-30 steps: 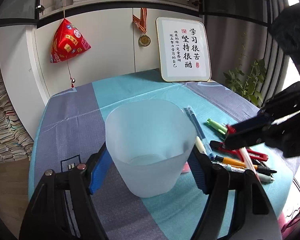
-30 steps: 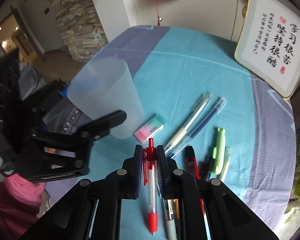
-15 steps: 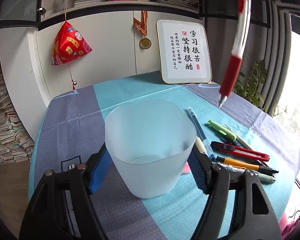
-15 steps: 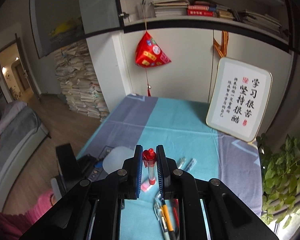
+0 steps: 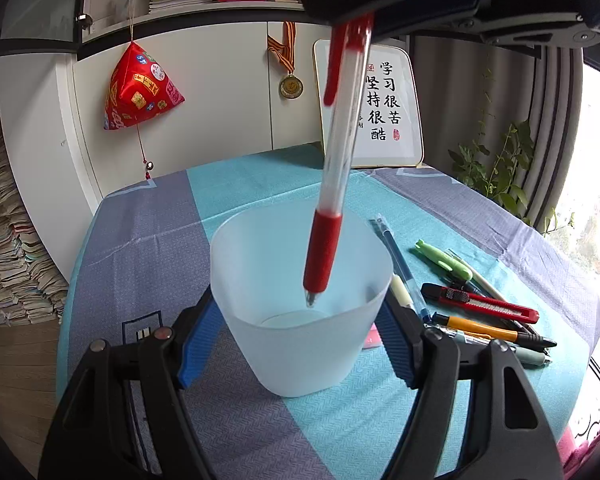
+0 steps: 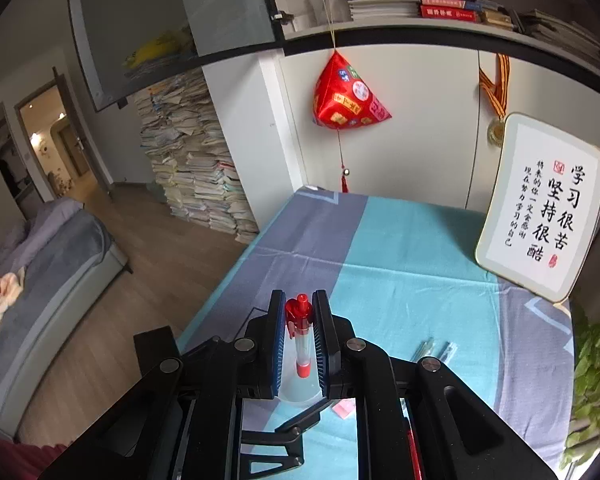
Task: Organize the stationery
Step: 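Lift the red pen with the right gripper and drop it into the cup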
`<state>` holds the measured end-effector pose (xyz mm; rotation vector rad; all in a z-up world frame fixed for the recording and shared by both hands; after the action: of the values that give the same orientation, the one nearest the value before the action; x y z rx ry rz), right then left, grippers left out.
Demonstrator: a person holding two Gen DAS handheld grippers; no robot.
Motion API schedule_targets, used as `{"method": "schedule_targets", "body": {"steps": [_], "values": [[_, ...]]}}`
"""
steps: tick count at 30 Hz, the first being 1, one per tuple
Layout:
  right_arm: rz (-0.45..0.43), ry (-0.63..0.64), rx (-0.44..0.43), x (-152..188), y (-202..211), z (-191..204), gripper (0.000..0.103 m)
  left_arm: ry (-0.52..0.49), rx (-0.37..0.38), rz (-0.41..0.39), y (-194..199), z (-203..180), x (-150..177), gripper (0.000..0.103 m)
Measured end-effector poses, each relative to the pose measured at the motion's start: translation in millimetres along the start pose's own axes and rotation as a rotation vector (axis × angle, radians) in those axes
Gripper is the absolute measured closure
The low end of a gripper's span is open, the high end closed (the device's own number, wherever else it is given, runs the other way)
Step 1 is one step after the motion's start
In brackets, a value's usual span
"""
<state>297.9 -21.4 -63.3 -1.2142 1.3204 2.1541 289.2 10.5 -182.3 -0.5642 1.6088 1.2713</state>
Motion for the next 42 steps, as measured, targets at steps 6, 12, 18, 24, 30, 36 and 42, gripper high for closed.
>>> {"method": "schedule_targets", "body": {"steps": [6,12,18,24,30,36,42], "values": [[0.073,-0.061,-0.001,20,-21,-18,0.089,0.001,0.001,0.000,0,0,0,0.032],[0.115,-0.061,-0.008,32,-32,-20,0.089,0.000,0.000,0.000,0,0,0,0.032],[0.140,-0.070,-0.012,41,-37,-22,0.089,0.000,0.001,0.001,0,1,0,0.032],[0.143,-0.075,-0.001,43,-33,-25,0.088,0.001,0.002,0.001,0,0,0,0.032],[0.077,-0.025,0.047,49,11,-34,0.069,0.000,0.002,0.002,-1,-1,1,0.032],[0.217,0.136,0.128,114,12,-44,0.068,-0.003,-0.001,0.003,-1,-1,2,0.032],[0.323,0.223,0.131,159,-18,-41,0.069,-0.002,0.000,0.003,-1,-1,2,0.031]]}}
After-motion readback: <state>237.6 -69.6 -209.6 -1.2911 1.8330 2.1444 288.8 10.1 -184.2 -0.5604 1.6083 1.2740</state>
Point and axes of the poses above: each gripper's, at about its wrist camera, not at the fingertips, and y roughly against the way its jaws point, z to its left, x to its underside, the point moved 7 cm from there along -y, roughly the way its jaws point, and after that the axes turned 6 degrees about -z, right-handed, at the moved point
